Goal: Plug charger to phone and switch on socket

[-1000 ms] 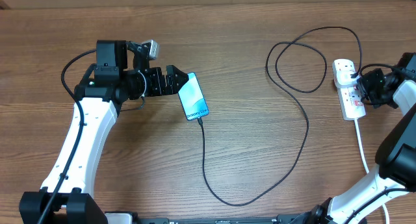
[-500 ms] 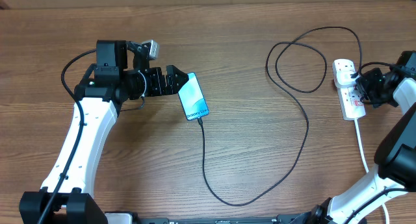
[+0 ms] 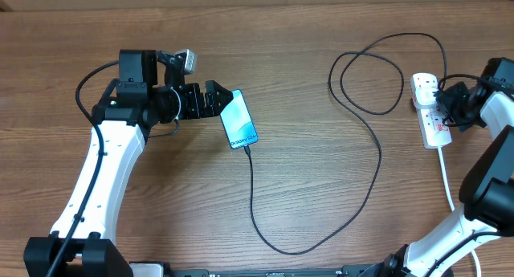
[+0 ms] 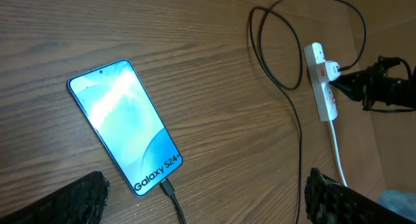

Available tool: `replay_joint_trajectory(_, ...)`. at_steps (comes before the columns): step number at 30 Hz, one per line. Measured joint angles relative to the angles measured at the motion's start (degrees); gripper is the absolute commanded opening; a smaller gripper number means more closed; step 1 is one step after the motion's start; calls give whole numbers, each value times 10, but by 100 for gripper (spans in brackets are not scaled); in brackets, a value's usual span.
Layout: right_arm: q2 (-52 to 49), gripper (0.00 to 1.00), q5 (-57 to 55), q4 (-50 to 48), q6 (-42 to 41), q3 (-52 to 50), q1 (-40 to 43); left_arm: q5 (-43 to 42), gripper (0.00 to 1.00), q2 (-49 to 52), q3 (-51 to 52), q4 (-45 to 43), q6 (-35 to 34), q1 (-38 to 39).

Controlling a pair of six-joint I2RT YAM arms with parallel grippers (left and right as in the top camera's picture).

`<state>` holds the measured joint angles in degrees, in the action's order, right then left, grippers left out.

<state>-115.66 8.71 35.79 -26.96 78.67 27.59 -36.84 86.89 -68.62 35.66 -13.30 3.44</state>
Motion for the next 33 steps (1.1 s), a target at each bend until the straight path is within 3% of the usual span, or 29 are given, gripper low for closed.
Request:
replay_joint_trajectory(14,2,4,-16,18,3,5,-6,0,100,0,0,0,0,0)
replay_joint_trajectory(23,28,4,-54,174,-36,28,-8,0,99,0,0,6,0,0)
replay_joint_trajectory(28,127,4,-78,199,-41,46,4,0,100,0,0,6,0,0)
replay_joint_trajectory(33,293,4,-43,191,-17,71,-26,-14,99,0,0,2,0,0)
